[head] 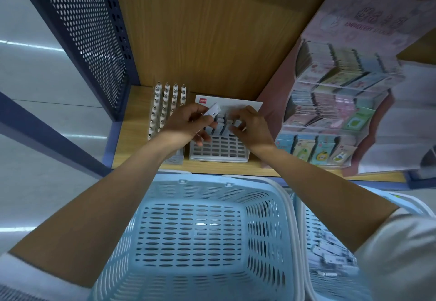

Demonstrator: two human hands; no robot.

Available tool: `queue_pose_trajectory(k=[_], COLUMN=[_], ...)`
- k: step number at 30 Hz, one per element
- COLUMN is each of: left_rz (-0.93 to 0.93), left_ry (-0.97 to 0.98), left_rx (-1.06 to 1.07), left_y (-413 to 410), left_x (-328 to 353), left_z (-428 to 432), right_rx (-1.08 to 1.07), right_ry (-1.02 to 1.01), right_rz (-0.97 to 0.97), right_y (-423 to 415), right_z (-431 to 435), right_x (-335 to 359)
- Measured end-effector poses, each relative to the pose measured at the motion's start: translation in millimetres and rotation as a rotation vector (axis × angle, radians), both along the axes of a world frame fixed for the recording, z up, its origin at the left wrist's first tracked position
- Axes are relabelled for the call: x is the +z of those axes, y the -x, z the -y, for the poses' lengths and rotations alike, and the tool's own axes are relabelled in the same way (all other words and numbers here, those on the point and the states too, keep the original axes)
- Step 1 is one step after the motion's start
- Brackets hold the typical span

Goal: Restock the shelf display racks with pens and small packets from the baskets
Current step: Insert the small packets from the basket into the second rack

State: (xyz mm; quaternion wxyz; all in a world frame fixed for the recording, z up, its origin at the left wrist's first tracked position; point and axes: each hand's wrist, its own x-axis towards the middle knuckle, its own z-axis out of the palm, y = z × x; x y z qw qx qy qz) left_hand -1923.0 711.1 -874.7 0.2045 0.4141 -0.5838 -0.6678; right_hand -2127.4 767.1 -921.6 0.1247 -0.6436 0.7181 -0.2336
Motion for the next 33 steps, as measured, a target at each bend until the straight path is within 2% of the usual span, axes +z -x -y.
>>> queue_pose_trajectory(k=[1, 4, 5, 10, 12, 14, 16, 19, 21, 26, 33], left_rz=[0.017, 0.061, 0.076, 0.055, 0.091, 0.238, 0.439, 0.787, 0.97, 1.079, 1.006], left_ry=[0.013, 0.04, 0.053, 0.014, 0.103, 0.413, 0.758, 1.04, 1.187, 1.213, 1.138], left_rx=[-0.003, -0.008, -0.012, 0.012, -0.014, -0.042, -0.135, -0.468, -0.607, -0.701, -0.733], left_y=[1.3, 6.5, 9.1, 25.6, 31.3, 34.5, 35.9, 41.0, 40.1, 29.9, 33.7], left_x=[0.9, 4.3, 4.9, 11.7, 12.0, 8.7, 2.5, -15.9, -32.2, -48.2, -53.7], left_z=[-0.3, -2.2, -3.4, -9.7, -9.1, -5.6, -3.5, -4.5, -7.5, -8.6, -5.9], right_rx=[-0.013, -0.066, -0.042, -0.008, -0.058, -0.133, -0.198, -0.186, -0.159, -0.102, -0.068], right_ry=[0.0, -0.048, -0.066, -0.078, -0.048, -0.013, 0.021, 0.017, -0.005, -0.022, -0.002], right_rz=[0.11, 0.632, 0.729, 0.843, 0.882, 0.857, 0.688, 0.292, 0.169, 0.097, -0.008], right_y=[-1.8, -10.1, -12.7, -6.2, 5.7, 22.1, 40.3, 54.0, 48.1, 36.6, 34.0], right_z=[-0.2, -1.0, -1.5, -2.7, -3.3, -5.6, -9.9, -13.2, -13.0, -9.1, -7.3], right_x=[7.8, 36.4, 45.9, 60.2, 63.5, 66.9, 65.5, 55.3, 45.9, 26.8, 6.7])
